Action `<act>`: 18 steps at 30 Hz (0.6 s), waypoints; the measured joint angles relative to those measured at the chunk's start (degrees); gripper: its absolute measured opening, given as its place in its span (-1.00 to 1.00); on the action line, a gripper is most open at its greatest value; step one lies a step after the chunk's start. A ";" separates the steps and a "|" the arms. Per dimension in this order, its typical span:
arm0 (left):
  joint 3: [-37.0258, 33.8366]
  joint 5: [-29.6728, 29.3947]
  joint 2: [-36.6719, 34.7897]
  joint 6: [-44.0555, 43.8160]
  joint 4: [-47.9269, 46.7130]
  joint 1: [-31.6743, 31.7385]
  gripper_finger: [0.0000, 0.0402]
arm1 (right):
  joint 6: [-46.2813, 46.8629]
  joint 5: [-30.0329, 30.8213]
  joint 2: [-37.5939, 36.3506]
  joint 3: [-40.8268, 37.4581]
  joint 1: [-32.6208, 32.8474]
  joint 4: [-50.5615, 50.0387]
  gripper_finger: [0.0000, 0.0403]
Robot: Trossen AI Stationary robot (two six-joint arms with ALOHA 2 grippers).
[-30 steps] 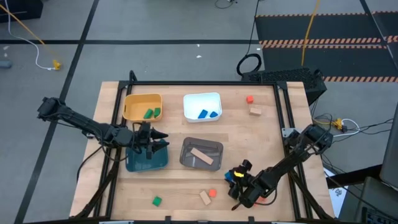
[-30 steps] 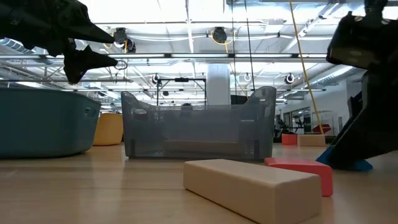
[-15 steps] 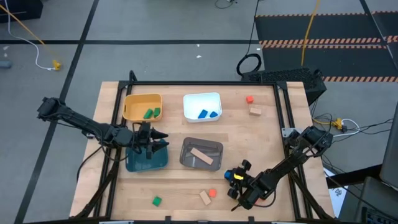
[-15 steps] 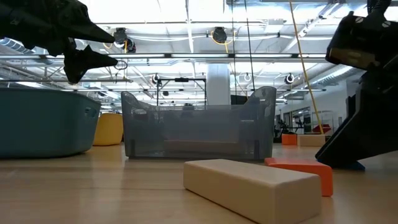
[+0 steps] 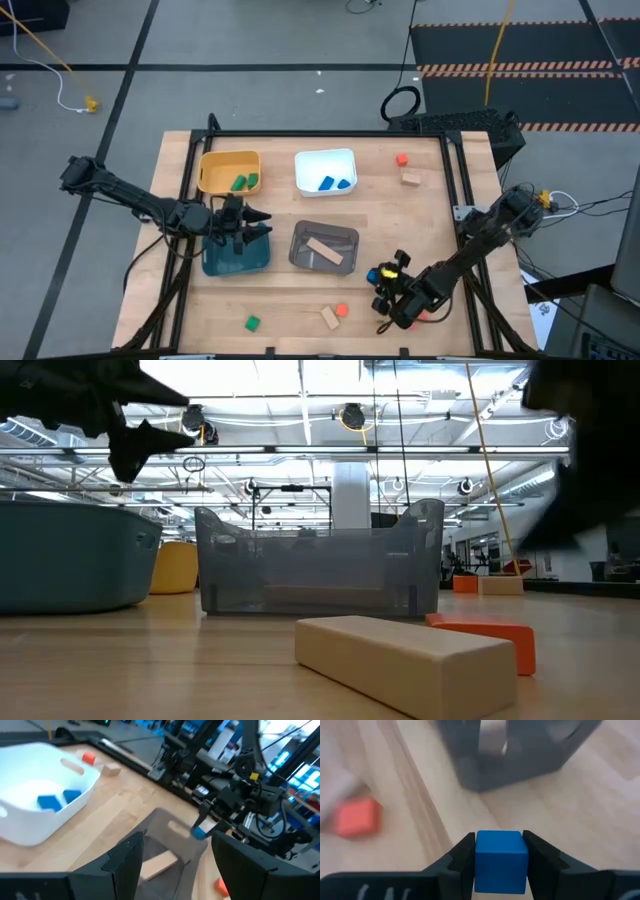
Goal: Sort & place blocks by color
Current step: Put the blue block into the white bin
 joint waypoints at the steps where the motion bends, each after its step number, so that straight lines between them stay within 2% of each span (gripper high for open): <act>1: 0.00 0.00 0.00 0.55 1.10 -0.01 0.17 | -0.44 1.68 -1.60 0.04 -0.13 -1.55 -0.42; 5: 0.00 -0.02 0.00 4.62 6.70 0.00 0.17 | -6.14 8.49 -7.04 0.03 -1.41 -5.17 -0.42; 9: 0.00 -0.04 0.00 10.06 11.74 0.00 0.17 | -15.78 15.05 -10.74 0.07 -4.89 -5.61 -0.42; 13: 0.00 -0.07 0.00 16.13 14.29 0.02 0.17 | -25.50 19.96 -13.16 -0.98 -11.51 -5.44 -0.42; 18: 0.00 -0.49 0.00 26.35 18.80 0.33 0.17 | -33.97 20.17 -15.88 -4.14 -23.14 -1.91 -0.37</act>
